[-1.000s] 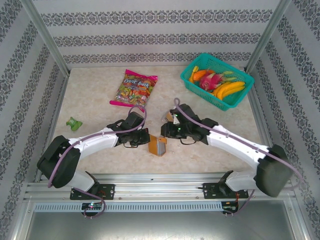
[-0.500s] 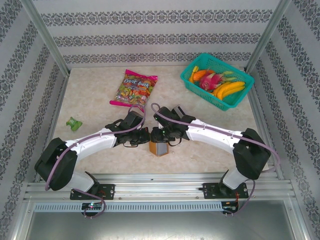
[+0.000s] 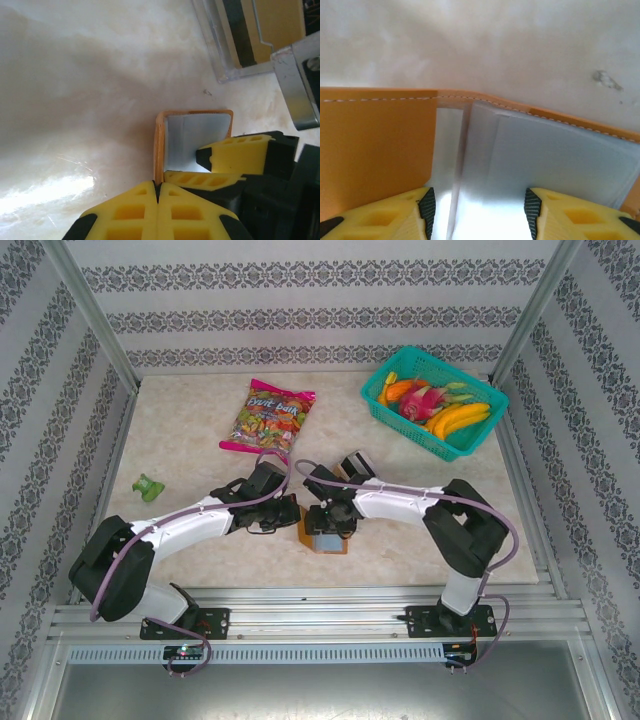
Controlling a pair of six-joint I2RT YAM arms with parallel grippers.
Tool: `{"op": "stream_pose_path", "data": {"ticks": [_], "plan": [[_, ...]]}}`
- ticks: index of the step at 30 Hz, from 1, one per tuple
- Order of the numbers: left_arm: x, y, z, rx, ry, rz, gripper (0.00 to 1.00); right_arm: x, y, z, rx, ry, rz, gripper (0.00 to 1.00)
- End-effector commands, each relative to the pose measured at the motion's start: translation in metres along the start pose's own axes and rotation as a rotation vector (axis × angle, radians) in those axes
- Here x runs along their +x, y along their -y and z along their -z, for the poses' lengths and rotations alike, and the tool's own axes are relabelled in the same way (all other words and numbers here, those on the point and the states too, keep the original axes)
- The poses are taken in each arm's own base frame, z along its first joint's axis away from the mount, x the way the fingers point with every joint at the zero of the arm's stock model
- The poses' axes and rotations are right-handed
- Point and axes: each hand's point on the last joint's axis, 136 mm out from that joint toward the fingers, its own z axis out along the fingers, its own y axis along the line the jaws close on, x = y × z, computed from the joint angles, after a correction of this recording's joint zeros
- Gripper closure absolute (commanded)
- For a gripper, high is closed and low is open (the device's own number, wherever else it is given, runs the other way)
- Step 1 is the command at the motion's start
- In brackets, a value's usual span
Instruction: Put the credit cards into the card holder
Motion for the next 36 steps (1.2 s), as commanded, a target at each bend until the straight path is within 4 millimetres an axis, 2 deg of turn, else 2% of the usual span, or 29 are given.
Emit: {"op": "stream_pose_path", "data": {"ticks": [1, 3, 5, 7, 9, 12, 17, 21, 23, 25, 29, 33, 36], "plan": [[-0.001, -0.033, 0.007, -0.14, 0.073, 0.063, 0.89, 0.014, 0.021, -0.016, 0.217, -0.027, 0.071, 0.39], [-0.002, -0.052, 0.015, -0.208, 0.122, 0.103, 0.72, 0.019, 0.025, -0.022, 0.285, -0.035, 0.099, 0.35], [-0.003, -0.063, 0.026, -0.241, 0.17, 0.134, 0.65, 0.026, 0.028, -0.03, 0.324, -0.054, 0.112, 0.34], [-0.004, -0.078, 0.041, -0.287, 0.245, 0.196, 0.52, 0.031, 0.033, -0.038, 0.36, -0.069, 0.115, 0.32], [-0.003, -0.1, 0.065, -0.337, 0.352, 0.285, 0.42, 0.036, 0.036, -0.048, 0.38, -0.087, 0.112, 0.32], [0.0, -0.123, 0.092, -0.315, 0.495, 0.382, 0.37, 0.04, 0.038, -0.056, 0.424, -0.096, 0.133, 0.3], [0.003, -0.148, 0.136, -0.278, 0.696, 0.442, 0.37, 0.043, 0.044, -0.065, 0.572, -0.112, 0.194, 0.27], [-0.002, -0.151, 0.158, -0.242, 0.796, 0.428, 0.37, 0.046, 0.034, -0.071, 0.546, -0.144, 0.196, 0.27], [-0.007, -0.145, 0.162, -0.232, 0.807, 0.401, 0.37, 0.036, 0.024, -0.061, 0.519, -0.11, 0.199, 0.27], [-0.013, -0.137, 0.162, -0.232, 0.798, 0.374, 0.36, 0.022, 0.014, -0.042, 0.488, -0.06, 0.195, 0.27], [-0.031, -0.11, 0.152, -0.252, 0.733, 0.303, 0.34, -0.008, -0.007, 0.008, 0.344, 0.067, 0.162, 0.25], [-0.057, -0.066, 0.13, -0.217, 0.637, 0.234, 0.33, -0.028, -0.033, 0.063, 0.125, 0.187, 0.208, 0.23], [-0.076, -0.03, 0.111, -0.166, 0.569, 0.186, 0.32, -0.045, -0.027, 0.1, 0.03, 0.293, 0.191, 0.24]]}}
